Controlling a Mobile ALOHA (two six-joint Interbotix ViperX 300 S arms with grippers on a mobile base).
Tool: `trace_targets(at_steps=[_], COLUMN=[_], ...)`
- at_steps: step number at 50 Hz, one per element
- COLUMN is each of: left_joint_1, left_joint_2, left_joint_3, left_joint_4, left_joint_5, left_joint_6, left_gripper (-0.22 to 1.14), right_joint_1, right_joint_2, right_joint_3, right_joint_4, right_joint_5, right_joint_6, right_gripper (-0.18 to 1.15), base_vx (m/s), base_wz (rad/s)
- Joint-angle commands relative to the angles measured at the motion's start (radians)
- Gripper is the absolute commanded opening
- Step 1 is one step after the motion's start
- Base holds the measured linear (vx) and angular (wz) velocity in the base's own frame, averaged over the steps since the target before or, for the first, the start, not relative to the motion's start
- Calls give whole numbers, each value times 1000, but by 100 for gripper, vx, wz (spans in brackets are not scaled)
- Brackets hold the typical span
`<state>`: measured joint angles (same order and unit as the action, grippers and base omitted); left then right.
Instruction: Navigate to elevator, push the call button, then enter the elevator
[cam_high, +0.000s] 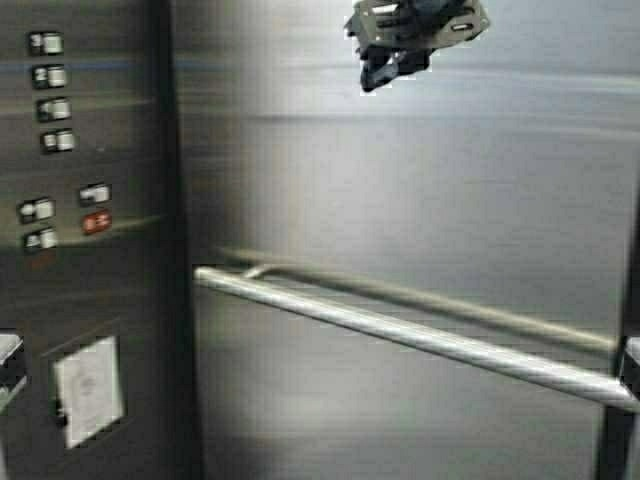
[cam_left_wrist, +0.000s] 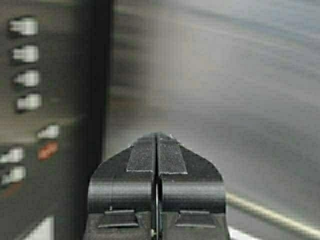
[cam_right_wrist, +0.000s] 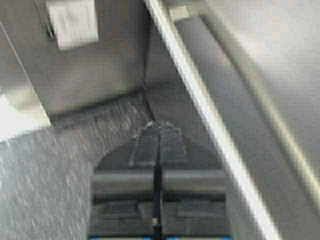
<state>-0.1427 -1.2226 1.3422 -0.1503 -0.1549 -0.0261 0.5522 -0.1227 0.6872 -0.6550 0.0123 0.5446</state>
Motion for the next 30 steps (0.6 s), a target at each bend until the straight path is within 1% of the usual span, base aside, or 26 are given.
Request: trace_targets(at_steps=[1, 10, 17, 30], left_joint_1=[3, 2, 3, 2], left_joint_2=[2, -3, -12, -8], left_joint_3=[-12, 2, -14, -23], left_joint_4=[-2, -2, -3, -3], left_joint_5=[-6, -6, -2, 15], left_joint_6=[-8, -6, -14, -18], left_gripper=[2, 2, 2, 2], right_joint_1=[-5, -49, -63, -135], right_joint_2=[11, 84, 123, 176], right_joint_3=[-52, -100, -118, -126], right_joint_4=[5, 6, 11, 86], right_joint_5=[-21, -107, -183, -367], right_joint_6=[-2, -3, -2, -5], right_gripper=[6, 6, 6, 6], base_vx=[7, 10, 10, 11], base_wz=[27, 29, 25, 23])
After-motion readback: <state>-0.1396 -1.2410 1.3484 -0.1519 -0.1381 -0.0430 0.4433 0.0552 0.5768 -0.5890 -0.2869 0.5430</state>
